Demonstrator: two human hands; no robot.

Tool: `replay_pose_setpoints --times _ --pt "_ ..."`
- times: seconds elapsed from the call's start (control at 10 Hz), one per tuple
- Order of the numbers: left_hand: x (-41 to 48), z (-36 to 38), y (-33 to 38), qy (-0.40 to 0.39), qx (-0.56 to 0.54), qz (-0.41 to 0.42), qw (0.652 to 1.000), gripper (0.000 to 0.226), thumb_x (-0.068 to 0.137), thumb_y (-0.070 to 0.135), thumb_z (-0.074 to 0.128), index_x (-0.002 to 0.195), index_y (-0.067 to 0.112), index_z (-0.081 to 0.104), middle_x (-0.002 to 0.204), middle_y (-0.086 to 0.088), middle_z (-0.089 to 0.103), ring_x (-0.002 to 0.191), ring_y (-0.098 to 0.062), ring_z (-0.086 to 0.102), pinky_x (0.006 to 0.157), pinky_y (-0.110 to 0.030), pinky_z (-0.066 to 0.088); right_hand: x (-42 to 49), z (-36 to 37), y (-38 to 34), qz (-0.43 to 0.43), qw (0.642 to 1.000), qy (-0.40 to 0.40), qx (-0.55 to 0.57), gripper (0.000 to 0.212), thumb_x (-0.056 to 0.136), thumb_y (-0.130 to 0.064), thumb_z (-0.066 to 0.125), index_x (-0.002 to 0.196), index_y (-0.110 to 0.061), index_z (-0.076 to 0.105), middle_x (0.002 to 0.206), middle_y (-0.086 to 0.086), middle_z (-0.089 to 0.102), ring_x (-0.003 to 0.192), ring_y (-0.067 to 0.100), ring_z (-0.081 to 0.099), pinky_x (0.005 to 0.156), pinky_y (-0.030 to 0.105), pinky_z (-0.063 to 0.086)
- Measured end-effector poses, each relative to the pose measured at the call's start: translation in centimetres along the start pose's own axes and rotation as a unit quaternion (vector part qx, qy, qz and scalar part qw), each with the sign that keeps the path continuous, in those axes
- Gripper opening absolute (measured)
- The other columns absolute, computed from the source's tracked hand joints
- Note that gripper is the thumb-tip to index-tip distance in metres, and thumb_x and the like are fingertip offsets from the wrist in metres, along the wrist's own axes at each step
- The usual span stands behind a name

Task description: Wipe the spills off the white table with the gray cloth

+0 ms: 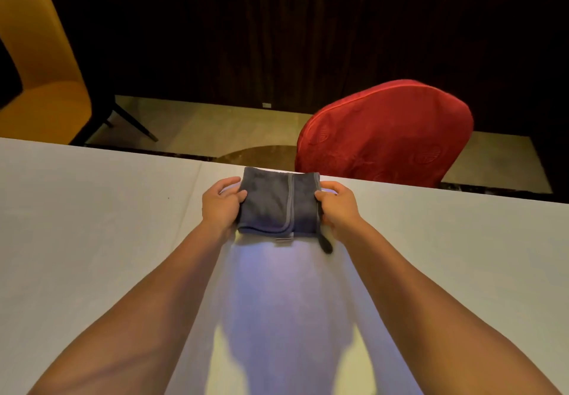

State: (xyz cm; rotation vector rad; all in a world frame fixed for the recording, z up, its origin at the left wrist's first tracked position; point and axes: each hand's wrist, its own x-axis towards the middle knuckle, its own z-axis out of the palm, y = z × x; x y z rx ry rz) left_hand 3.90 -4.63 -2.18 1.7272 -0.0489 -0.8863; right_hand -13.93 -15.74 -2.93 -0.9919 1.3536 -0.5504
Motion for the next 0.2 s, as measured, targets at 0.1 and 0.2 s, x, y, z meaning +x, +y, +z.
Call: replay_pose_setpoints --times 0.1,0.2 --pt "-1.0 -0.3 0.0 0.017 0.040 0.026 0.999 0.038 0.083 -0.002 0.069 0.115 0.018 0.066 0.117 -0.010 0.072 0.104 -0.027 0.068 0.097 -0.041 0.055 -1.0 -0.7 -0.1 -0.024 0.994 0.031 -0.106 0.034 0.088 -0.007 0.055 0.121 -0.013 0.063 0.120 0.017 0.068 0.106 0.035 0.063 0.100 0.047 0.051" --pt "-3.7 -0.7 0.6 0.018 0.178 0.049 0.983 0.042 0.085 0.006 0.071 0.124 0.018 0.061 0.130 -0.011 0.065 0.113 -0.031 0.062 0.090 -0.030 0.049 -3.3 -1.5 -0.4 -0.085 0.972 0.025 -0.220 0.035 0.094 -0.012 0.054 0.129 -0.013 0.058 0.126 0.013 0.066 0.113 0.031 0.061 0.095 0.031 0.045"
